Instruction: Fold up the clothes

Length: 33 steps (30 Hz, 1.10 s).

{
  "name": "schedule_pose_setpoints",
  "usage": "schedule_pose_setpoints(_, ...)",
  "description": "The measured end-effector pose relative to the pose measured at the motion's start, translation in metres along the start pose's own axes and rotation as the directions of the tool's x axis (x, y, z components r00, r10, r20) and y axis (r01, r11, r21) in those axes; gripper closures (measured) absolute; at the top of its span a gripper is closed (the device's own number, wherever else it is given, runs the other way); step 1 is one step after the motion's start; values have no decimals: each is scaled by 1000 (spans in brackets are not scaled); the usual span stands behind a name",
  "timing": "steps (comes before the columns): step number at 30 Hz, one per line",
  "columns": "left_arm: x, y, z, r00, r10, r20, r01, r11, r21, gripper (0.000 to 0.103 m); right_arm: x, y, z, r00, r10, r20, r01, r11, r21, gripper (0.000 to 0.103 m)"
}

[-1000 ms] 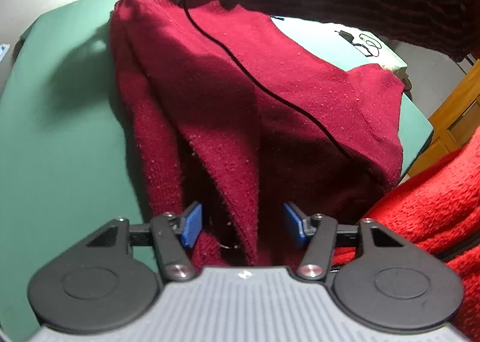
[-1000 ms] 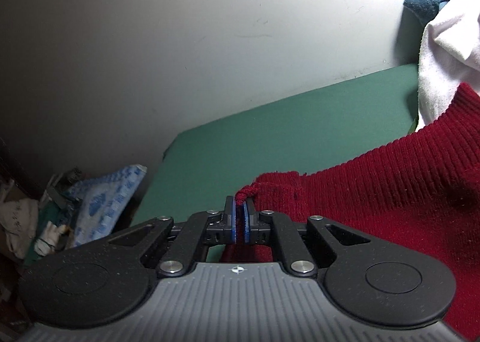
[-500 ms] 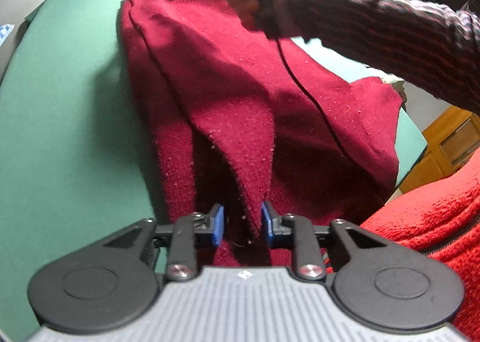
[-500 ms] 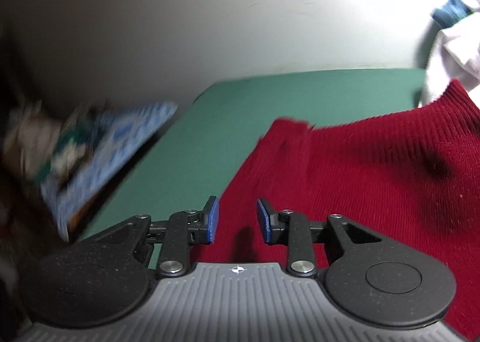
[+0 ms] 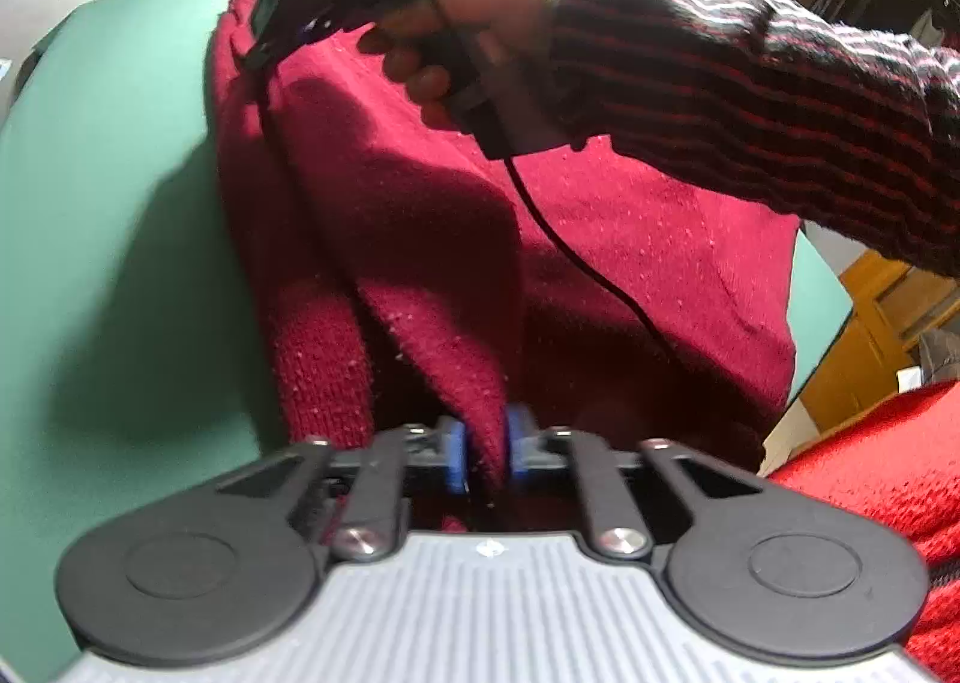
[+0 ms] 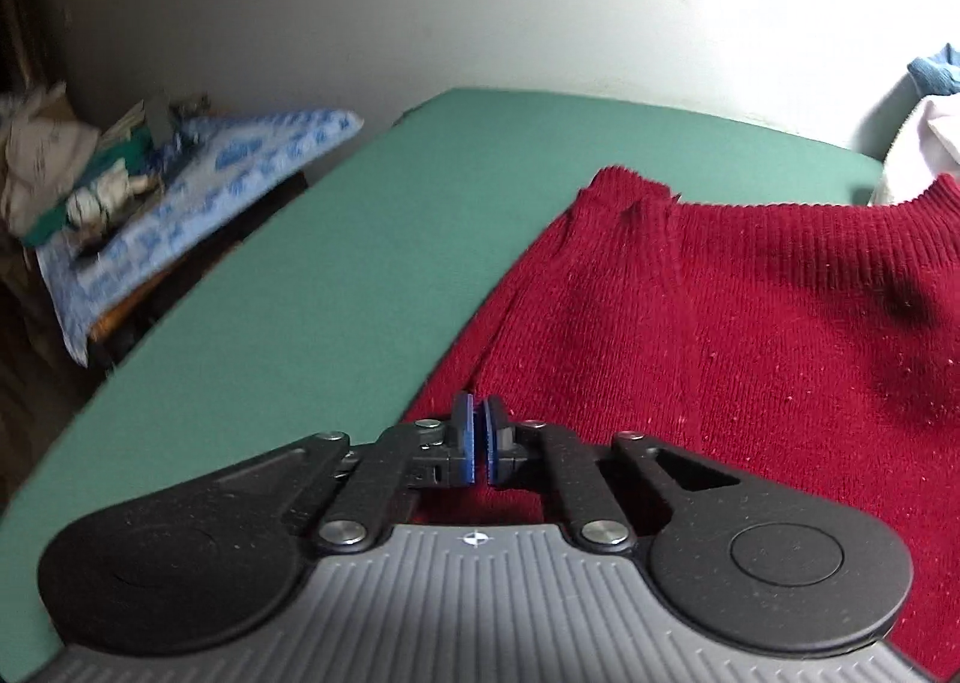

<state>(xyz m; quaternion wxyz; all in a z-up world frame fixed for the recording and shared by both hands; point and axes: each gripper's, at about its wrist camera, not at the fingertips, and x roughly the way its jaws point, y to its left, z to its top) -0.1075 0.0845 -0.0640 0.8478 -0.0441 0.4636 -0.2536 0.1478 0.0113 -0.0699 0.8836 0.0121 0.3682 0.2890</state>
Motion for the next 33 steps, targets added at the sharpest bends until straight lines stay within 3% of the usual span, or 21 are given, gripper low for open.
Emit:
schedule_pose_setpoints(5, -17, -4, -1, 999, -1, 54, 2, 1000, -18, 96, 3, -3, 4, 1000, 10, 1, -10, 998, 68, 99)
schedule_pose_setpoints(12, -1, 6, -10, 1000, -5, -5, 4, 997, -72, 96, -23, -7, -4, 998, 64, 20, -65, 995, 72, 98)
schedule_pose_setpoints(15, -1, 7, -11, 1000, -1, -10, 0, 998, -64, 96, -34, -8, -9, 996, 88, 29, -90, 994, 70, 75)
schedule_pose_setpoints(18, -10, 10, -11, 1000, 18, -6, -18, 998, -60, 91, -46, -10, -13, 993, 112, 38, -114, 991, 67, 76)
schedule_pose_setpoints(20, -19, 17, -14, 999, 36, -7, -36, 997, -74, 91, -69, -10, -25, 986, 162, 32, -163, 986, 33, 81)
schedule_pose_setpoints(23, -35, 22, -17, 997, 74, -20, -75, 995, -67, 91, -100, 3, -60, 977, 206, -48, -209, 976, -67, 85)
schedule_pose_setpoints(26, -44, 20, -16, 992, 122, -28, -123, 992, -40, 85, -117, 26, -106, 979, 176, -104, -195, 959, -204, 85)
schedule_pose_setpoints(28, -40, 13, -9, 982, 184, -31, -184, 983, 12, 79, -119, 38, -133, 988, 105, -112, -132, 953, -272, 84)
schedule_pose_setpoints(33, -14, -1, 20, 947, 321, -14, -319, 944, 84, 74, -131, 50, -138, 1000, 10, -10, -12, 964, -267, 83)
